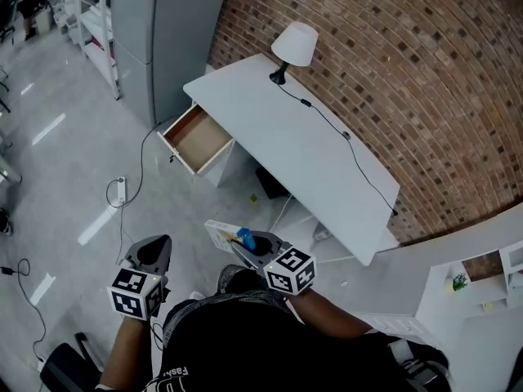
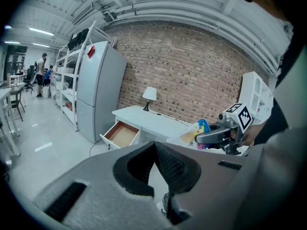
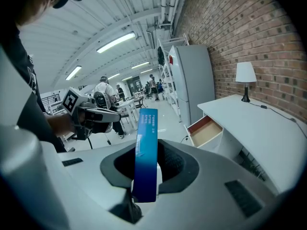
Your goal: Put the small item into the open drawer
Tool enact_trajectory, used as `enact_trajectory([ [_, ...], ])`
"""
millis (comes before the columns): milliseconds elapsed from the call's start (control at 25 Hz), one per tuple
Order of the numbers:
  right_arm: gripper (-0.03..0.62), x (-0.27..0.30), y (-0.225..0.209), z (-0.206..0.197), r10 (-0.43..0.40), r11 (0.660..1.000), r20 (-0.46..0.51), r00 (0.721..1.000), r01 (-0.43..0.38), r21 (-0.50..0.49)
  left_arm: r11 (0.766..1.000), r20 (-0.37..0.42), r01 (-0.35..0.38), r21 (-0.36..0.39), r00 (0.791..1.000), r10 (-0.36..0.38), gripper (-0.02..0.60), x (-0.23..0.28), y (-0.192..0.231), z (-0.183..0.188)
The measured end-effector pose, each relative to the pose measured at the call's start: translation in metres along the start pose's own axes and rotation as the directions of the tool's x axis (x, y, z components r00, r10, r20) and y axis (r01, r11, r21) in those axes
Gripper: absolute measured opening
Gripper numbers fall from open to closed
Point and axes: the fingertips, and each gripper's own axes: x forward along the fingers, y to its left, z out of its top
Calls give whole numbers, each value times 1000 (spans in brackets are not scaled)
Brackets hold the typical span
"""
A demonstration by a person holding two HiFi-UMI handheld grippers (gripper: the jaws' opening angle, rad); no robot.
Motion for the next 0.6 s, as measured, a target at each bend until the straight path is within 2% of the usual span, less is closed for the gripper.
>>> enact_trajectory([
  [400, 81, 42, -62, 16, 10, 999, 2, 1000, -10, 53, 999, -19, -29, -45, 999, 28, 17, 45, 33, 8],
  [520, 81, 64, -85, 31, 33, 998, 5, 999, -33, 52, 996, -12, -55, -77, 998, 54, 17, 59, 52, 24],
  [600, 81, 78, -100, 44, 48, 998, 2, 999, -48, 51, 995, -16, -75, -71, 997, 74, 17, 69, 64, 38],
])
